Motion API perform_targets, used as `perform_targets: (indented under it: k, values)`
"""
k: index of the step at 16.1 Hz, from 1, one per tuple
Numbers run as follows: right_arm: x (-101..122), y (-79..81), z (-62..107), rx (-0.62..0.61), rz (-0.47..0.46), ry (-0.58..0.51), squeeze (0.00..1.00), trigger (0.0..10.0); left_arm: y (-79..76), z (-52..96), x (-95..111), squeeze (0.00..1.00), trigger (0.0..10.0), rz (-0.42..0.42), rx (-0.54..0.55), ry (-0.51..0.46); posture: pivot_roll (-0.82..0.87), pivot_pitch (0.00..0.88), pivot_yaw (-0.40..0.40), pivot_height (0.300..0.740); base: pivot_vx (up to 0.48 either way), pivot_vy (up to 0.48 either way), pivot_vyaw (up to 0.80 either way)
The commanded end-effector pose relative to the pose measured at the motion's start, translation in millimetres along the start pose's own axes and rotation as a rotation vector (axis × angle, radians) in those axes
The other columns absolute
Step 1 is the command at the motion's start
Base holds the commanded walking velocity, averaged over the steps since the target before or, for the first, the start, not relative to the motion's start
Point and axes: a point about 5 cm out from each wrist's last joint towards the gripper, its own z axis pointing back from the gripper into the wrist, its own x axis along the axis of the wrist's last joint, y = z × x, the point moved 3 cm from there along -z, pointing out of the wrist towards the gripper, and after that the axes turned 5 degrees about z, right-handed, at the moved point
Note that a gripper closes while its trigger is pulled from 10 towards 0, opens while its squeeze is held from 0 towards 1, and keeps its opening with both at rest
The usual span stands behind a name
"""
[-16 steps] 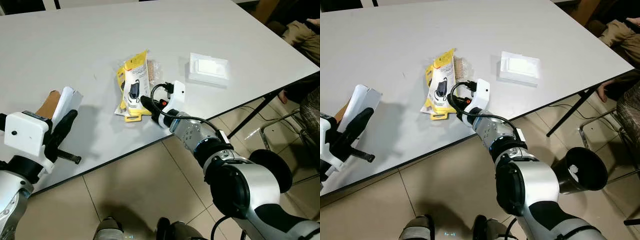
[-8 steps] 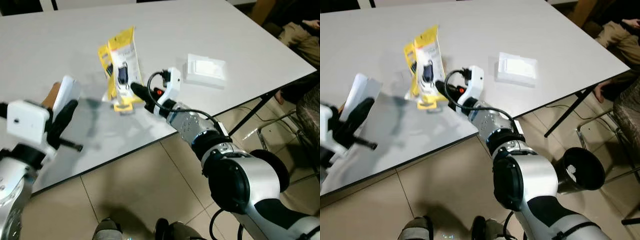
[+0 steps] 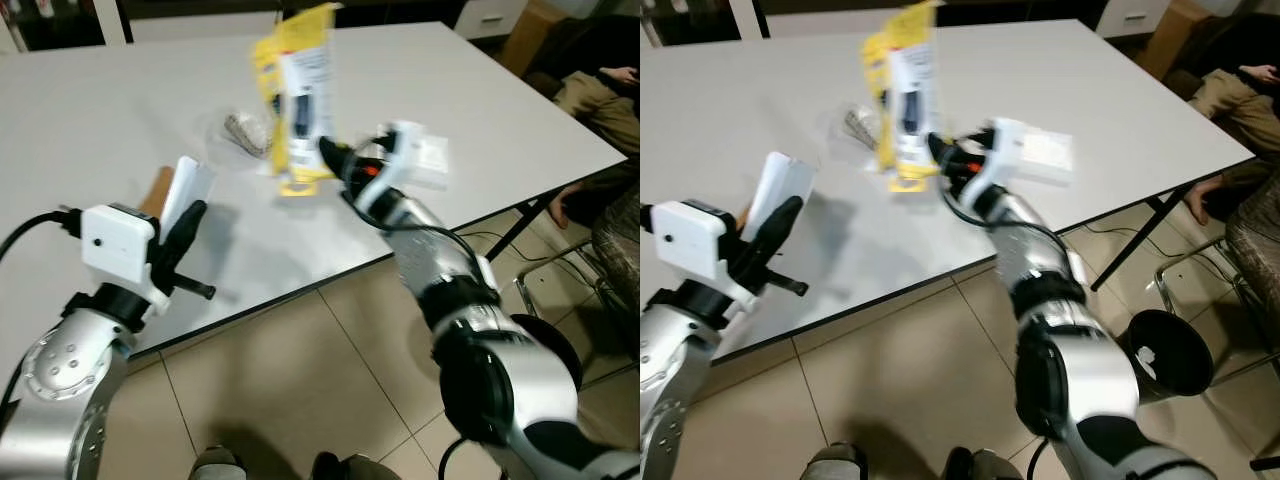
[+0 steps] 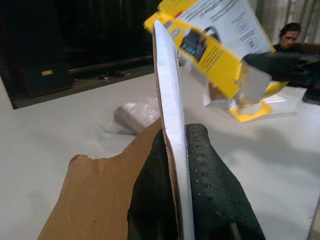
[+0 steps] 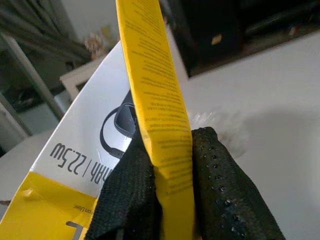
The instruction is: Picking trash to rubbish bin
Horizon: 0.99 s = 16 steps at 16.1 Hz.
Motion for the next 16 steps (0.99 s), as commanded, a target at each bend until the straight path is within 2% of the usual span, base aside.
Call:
perform_targets:
  k: [1, 2, 4, 6, 7, 8, 9, 10, 11, 12, 13, 15, 16]
  values:
    - [15, -3.7, 2.3, 0.009, 0.048, -0.038, 0.00, 0.0, -3.6, -2.3, -1, 0.00, 0.0, 0.000, -0.008, -0.006, 0.19, 0.039, -0.127, 0.740, 0.000, 0.000, 0.00]
    - [18, -12.0, 12.7, -0.027, 0.123, -0.045, 0.00, 0.0, -4.4, -4.9, -3, 0.00, 0.0, 0.006, -0.006, -0.010, 0.17, 0.034, -0.122, 0.740, 0.000, 0.000, 0.00]
    - [3, -34.7, 33.4, -0.138, 0.344, 0.098, 0.00, 0.0, -6.7, -10.5, -5, 0.00, 0.0, 0.014, -0.006, -0.024, 0.16, 0.028, -0.118, 0.740, 0.000, 0.000, 0.00]
    - [2, -49.2, 46.9, -0.200, 0.554, 0.195, 0.00, 0.0, -6.3, -11.8, -5, 0.00, 0.0, 0.014, -0.006, -0.030, 0.15, 0.024, -0.120, 0.740, 0.000, 0.000, 0.00]
    - [8, -52.4, 49.6, -0.240, 0.505, 0.153, 0.00, 0.0, -4.7, -11.7, -5, 0.00, 0.0, 0.012, 0.001, -0.033, 0.15, 0.025, -0.121, 0.740, 0.000, 0.000, 0.00]
    - [18, -47.4, 50.0, -0.229, 0.415, 0.071, 0.00, 0.0, -3.4, -10.9, -5, 0.00, 0.0, 0.023, 0.012, -0.032, 0.15, 0.028, -0.120, 0.740, 0.000, 0.000, 0.00]
    - [21, -44.2, 50.5, -0.220, 0.401, 0.041, 0.00, 0.0, -3.0, -10.5, -6, 0.00, 0.0, 0.034, 0.018, -0.031, 0.15, 0.028, -0.119, 0.740, 0.000, 0.000, 0.00]
    - [31, -36.6, 53.7, -0.223, 0.401, -0.027, 0.00, 0.0, -6.4, -10.4, -6, 0.00, 0.0, 0.083, 0.014, -0.040, 0.14, 0.026, -0.117, 0.740, 0.000, 0.000, 0.00]
    - [31, -29.2, 62.4, -0.267, 0.406, -0.041, 0.00, 10.0, -11.0, -12.5, -9, 0.00, 0.0, 0.139, 0.051, -0.044, 0.13, 0.023, -0.113, 0.740, 0.000, 0.000, 0.00]
    - [27, -23.1, 70.6, -0.285, 0.426, -0.031, 0.00, 10.0, -15.8, -15.8, -16, 0.00, 10.0, 0.164, 0.066, 0.000, 0.12, 0.024, -0.108, 0.740, 0.000, 0.000, 0.00]
    - [19, -18.4, 83.7, -0.324, 0.473, -0.005, 0.00, 10.0, -21.8, -19.5, -23, 0.00, 10.0, 0.167, 0.076, 0.045, 0.11, 0.019, -0.100, 0.740, 0.000, 0.000, 0.00]
    - [15, -13.7, 106.1, -0.383, 0.466, -0.016, 0.00, 10.0, -27.6, -25.5, -27, 0.00, 10.0, 0.158, 0.104, 0.058, 0.09, 0.013, -0.083, 0.740, 0.000, 0.000, -0.80]
    - [15, -12.1, 111.3, -0.394, 0.479, -0.016, 0.00, 10.0, -27.0, -26.6, -27, 0.00, 10.0, 0.151, 0.127, 0.057, 0.08, 0.011, -0.072, 0.740, 0.000, 0.000, -0.80]
